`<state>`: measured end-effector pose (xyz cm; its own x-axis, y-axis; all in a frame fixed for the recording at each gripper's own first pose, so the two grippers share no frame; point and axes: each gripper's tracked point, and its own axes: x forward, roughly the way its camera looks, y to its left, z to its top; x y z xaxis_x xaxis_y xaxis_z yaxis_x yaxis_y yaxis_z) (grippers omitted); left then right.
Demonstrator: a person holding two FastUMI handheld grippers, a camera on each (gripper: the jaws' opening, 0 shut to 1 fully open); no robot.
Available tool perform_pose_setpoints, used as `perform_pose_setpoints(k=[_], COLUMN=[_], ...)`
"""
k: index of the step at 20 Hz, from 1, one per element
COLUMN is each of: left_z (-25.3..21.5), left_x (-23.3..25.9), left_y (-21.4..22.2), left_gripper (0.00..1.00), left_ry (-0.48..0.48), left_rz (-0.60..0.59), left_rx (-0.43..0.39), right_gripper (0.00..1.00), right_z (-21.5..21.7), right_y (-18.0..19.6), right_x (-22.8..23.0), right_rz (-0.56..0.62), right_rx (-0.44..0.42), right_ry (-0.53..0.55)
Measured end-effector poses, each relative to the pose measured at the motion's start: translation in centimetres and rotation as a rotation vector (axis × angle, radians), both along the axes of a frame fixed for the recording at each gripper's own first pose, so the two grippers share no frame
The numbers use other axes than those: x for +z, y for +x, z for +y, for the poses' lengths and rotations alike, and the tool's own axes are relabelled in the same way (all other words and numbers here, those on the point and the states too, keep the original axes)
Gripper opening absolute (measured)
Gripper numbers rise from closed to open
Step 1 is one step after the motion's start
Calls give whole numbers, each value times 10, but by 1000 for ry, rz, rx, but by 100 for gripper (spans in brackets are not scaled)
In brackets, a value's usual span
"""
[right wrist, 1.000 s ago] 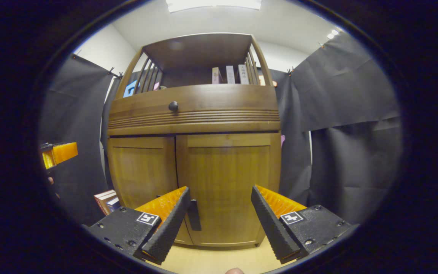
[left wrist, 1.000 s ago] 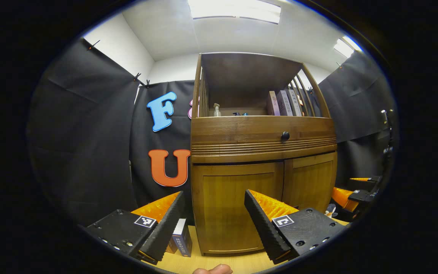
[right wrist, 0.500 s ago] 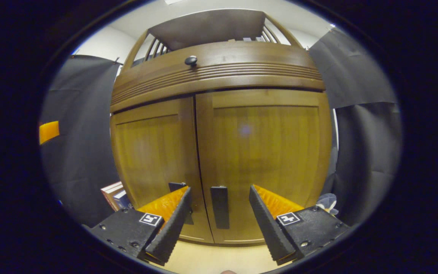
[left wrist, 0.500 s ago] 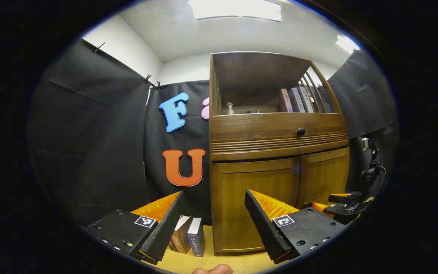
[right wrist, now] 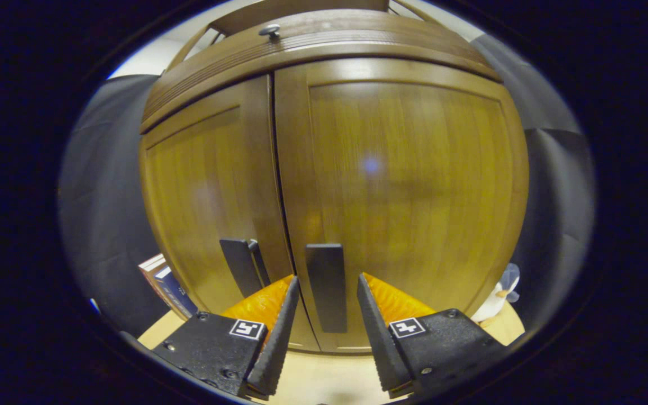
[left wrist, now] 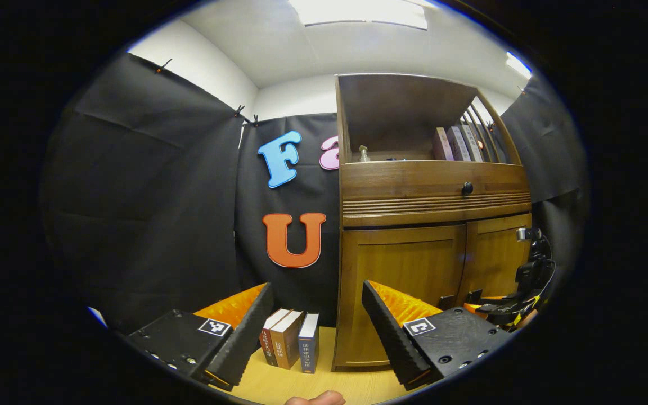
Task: Open the right door of the double-door shoe cabinet with the right hand, and open the left door with the left hand.
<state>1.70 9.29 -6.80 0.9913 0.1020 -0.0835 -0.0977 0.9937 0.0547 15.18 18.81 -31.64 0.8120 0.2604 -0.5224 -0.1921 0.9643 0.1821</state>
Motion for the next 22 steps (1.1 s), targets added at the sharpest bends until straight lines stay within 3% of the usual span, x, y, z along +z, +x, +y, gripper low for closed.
perform_pose_setpoints(k=[1, 3, 6, 7, 10, 14, 22], left_z=[-2, -4, -8, -10, -19, -33, -68], left_x=[-1, -4, -9, -10, -5, -8, -12], left_y=[0, 2, 5, 6, 10, 18, 28], left_gripper=[100, 95, 95, 95, 94, 94, 96], left_ry=[4, 12, 26, 28, 39, 20, 12], left_rz=[2, 12, 27, 30, 25, 36, 41], left_rx=[-3, -18, -40, -47, -71, -111, -204], right_gripper=[66, 65, 49, 51, 39, 32, 30], right_z=[-3, -2, -3, -3, -1, -1, -16], right_y=[3, 9, 16, 16, 18, 15, -27], right_x=[-6, -14, -17, -20, -22, -21, -11], right_rz=[15, 27, 20, 30, 8, 15, -3], right_rx=[-12, -18, -23, -27, -40, -25, -13], right_ry=[-8, -29, -43, -45, -69, -56, -64])
